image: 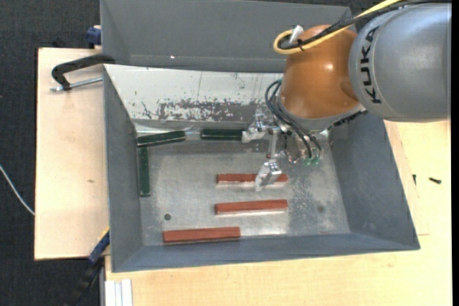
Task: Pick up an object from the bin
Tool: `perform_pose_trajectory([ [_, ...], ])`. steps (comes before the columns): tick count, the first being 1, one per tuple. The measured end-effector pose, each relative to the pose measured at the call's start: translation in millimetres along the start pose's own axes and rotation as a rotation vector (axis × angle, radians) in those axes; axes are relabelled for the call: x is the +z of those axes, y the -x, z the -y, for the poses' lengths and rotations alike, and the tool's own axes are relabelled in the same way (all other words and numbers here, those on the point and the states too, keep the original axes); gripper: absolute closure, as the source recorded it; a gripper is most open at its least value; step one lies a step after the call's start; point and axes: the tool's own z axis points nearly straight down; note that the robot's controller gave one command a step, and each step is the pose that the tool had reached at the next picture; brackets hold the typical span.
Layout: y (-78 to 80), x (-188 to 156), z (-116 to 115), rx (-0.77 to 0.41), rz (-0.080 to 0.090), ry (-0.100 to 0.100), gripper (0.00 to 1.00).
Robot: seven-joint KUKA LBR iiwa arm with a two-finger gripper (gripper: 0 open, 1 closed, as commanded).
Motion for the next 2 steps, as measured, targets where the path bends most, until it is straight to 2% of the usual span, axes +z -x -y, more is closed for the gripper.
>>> perform_pose_trajectory([
  [1, 0.1, -1.4, 0.0, 0.000, 0.001, 0.000, 0.00],
  [2, 16.9, 47.9, 1.5, 0.100, -0.014, 0.002, 1.00],
])
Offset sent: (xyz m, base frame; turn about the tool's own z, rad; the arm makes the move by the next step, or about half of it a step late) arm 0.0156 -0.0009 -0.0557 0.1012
